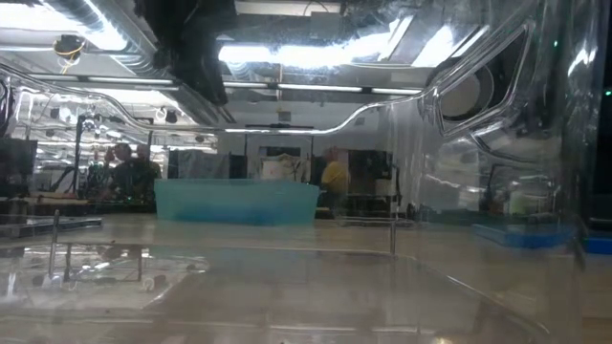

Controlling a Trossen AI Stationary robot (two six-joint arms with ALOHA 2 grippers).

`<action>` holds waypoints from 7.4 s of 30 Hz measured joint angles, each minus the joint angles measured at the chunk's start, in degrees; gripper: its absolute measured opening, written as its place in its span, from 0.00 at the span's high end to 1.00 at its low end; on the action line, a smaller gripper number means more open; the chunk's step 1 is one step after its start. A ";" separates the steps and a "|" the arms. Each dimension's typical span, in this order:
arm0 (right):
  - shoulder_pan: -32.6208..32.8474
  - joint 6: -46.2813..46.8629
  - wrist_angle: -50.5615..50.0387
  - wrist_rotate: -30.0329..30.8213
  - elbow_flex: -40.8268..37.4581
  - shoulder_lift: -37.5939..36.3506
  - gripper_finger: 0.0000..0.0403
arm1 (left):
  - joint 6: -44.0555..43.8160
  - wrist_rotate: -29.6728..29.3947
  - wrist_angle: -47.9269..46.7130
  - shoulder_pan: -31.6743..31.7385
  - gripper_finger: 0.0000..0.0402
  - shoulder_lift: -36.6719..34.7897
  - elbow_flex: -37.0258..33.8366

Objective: Pick & place jewel cases by type
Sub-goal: Put the blue cd case into the green bin

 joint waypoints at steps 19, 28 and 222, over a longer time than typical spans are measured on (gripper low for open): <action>-4.55 -9.87 4.49 -1.41 -3.90 5.88 0.98 | 4.59 -0.19 4.63 1.04 0.83 -0.04 -0.01; -9.09 -16.00 7.14 -1.84 -3.86 5.95 0.98 | 4.59 0.18 4.63 2.79 0.83 -0.04 -0.01; -23.19 -83.01 43.69 -5.66 19.85 35.40 0.98 | -36.09 30.40 37.24 5.36 0.93 0.40 -26.30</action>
